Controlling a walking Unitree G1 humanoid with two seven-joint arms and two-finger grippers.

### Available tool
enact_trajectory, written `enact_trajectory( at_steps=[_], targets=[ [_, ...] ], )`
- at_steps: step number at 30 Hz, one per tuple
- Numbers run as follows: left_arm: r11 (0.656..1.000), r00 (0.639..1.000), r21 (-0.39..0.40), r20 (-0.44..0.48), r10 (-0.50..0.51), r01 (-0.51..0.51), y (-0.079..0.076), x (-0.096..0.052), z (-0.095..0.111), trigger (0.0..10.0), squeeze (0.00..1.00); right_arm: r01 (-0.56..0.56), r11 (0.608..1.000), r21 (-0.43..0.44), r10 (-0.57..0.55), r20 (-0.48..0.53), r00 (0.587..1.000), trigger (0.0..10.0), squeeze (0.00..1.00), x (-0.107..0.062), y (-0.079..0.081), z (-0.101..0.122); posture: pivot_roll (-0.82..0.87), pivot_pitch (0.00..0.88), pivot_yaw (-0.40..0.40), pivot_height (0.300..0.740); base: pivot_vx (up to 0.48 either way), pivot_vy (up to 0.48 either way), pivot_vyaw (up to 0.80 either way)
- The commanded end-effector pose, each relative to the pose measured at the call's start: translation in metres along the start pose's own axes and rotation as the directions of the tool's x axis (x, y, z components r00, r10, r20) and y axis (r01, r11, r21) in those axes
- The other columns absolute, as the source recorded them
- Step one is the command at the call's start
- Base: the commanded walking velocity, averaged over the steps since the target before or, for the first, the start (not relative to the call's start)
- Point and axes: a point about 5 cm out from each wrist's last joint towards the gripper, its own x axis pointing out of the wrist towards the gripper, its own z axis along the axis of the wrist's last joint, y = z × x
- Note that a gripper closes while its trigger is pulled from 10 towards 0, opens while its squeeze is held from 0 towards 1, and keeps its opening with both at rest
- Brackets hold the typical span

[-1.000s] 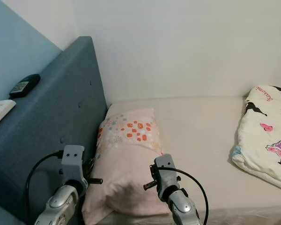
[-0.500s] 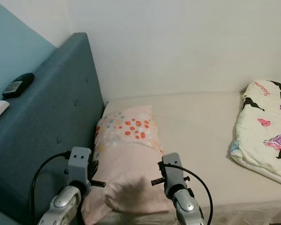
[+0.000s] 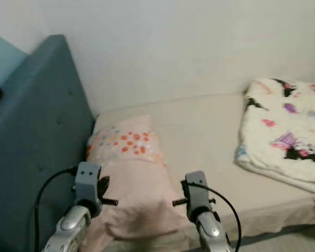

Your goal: Clean up the room

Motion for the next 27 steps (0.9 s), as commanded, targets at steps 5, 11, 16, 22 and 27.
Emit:
enact_trajectory(
  at_steps=[5,11,16,22,27],
  targets=[
    [0.999,0.999,-0.014,-0.008,0.035,-0.036,0.0057,-0.0029,-0.0044,10.0,0.00,-0.022,1.000,0.004,0.022,0.005,1.000,10.0,0.00,0.0002,0.0080,-0.0002,-0.04,0.059,-0.008,0.740,0.000,0.000,0.00],
    [0.999,0.999,-0.014,-0.003,0.047,-0.047,0.0071,-0.0037,-0.0046,10.0,0.00,-0.079,0.991,-0.106,0.080,0.002,0.997,10.0,0.00,0.0004,0.0144,0.0005,-0.04,0.061,-0.009,0.740,0.000,0.000,0.40],
    [0.999,0.999,-0.013,0.001,0.045,-0.045,0.0069,-0.0039,-0.0044,10.0,0.00,-0.063,0.997,-0.038,0.064,0.013,0.998,10.0,0.00,0.0001,0.0143,0.0009,-0.04,0.061,-0.008,0.740,0.000,0.000,0.48],
    [0.999,0.999,-0.015,0.003,0.037,-0.037,0.0068,-0.0040,-0.0038,10.0,0.00,-0.065,0.998,-0.024,0.065,0.008,0.998,10.0,0.00,0.0002,0.0134,0.0001,-0.04,0.061,-0.008,0.740,0.000,0.000,0.00],
    [0.999,0.999,-0.019,0.004,0.036,-0.036,0.0074,-0.0042,-0.0038,10.0,0.00,-0.062,0.998,-0.027,0.062,0.008,0.998,10.0,0.00,-0.0008,0.0126,-0.0008,-0.04,0.060,-0.008,0.740,0.000,0.000,0.00]
  ],
)
